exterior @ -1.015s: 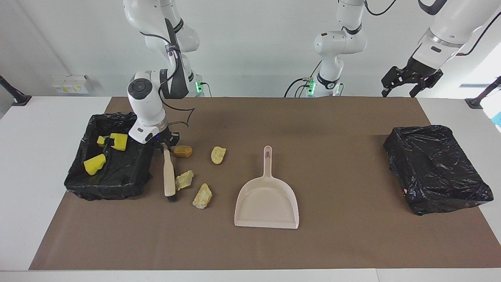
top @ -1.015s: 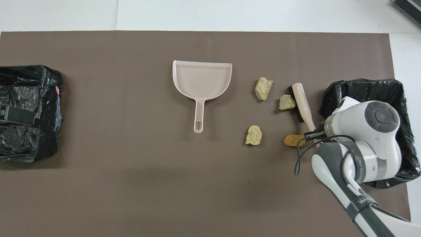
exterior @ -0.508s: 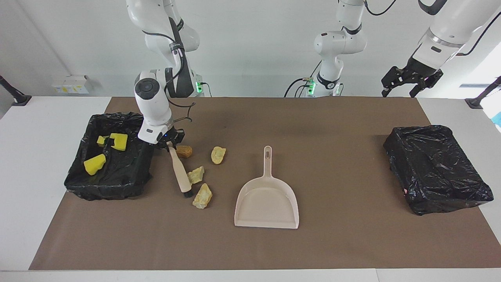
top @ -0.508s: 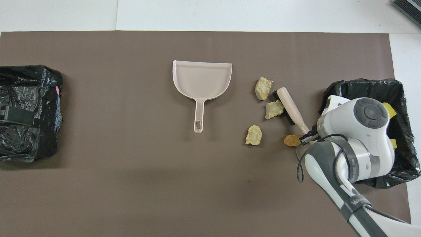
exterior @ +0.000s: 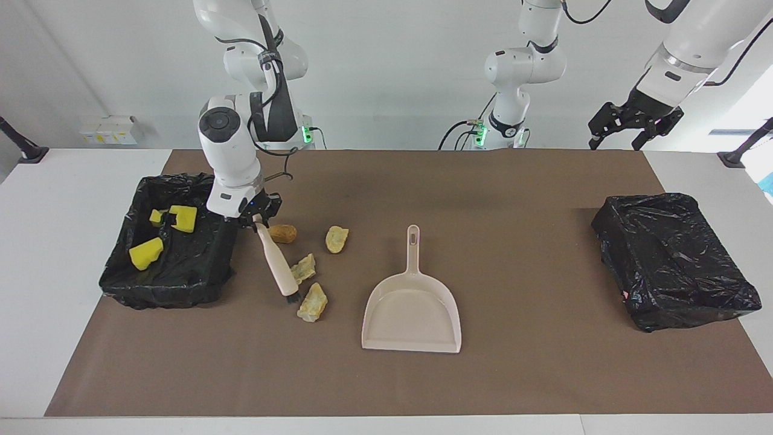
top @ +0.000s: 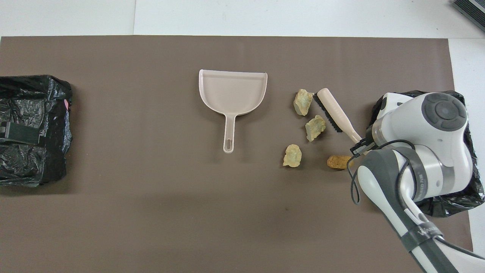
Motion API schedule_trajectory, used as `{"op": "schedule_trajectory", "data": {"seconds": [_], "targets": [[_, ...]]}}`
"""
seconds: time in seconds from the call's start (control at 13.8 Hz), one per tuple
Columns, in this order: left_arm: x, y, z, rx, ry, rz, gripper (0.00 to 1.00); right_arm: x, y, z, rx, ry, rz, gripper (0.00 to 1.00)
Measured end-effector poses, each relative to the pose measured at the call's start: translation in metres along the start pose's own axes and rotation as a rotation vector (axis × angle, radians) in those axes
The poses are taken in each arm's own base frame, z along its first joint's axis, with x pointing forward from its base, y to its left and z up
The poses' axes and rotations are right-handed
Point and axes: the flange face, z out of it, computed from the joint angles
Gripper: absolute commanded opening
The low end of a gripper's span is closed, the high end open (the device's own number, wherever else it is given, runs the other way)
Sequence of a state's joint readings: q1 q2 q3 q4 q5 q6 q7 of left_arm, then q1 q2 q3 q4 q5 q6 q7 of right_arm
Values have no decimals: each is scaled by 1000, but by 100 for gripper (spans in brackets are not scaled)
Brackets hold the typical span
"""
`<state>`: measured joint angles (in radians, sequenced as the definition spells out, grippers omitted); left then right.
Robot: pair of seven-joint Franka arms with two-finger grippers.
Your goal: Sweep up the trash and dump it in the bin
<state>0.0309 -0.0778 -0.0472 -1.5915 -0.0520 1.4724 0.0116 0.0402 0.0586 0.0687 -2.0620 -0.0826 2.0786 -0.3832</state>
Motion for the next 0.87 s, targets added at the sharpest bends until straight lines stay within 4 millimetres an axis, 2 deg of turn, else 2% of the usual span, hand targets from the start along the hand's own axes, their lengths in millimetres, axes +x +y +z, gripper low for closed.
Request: {"op": "schedule_trajectory", "data": {"seconds": [0.44, 0.87], "targets": [[0, 0, 0, 0, 0, 0, 100, 5, 12, -1, -16, 1, -120, 0], [0, 0, 0, 0, 0, 0, 100, 30, 25, -13, -74, 24, -225, 0]]}}
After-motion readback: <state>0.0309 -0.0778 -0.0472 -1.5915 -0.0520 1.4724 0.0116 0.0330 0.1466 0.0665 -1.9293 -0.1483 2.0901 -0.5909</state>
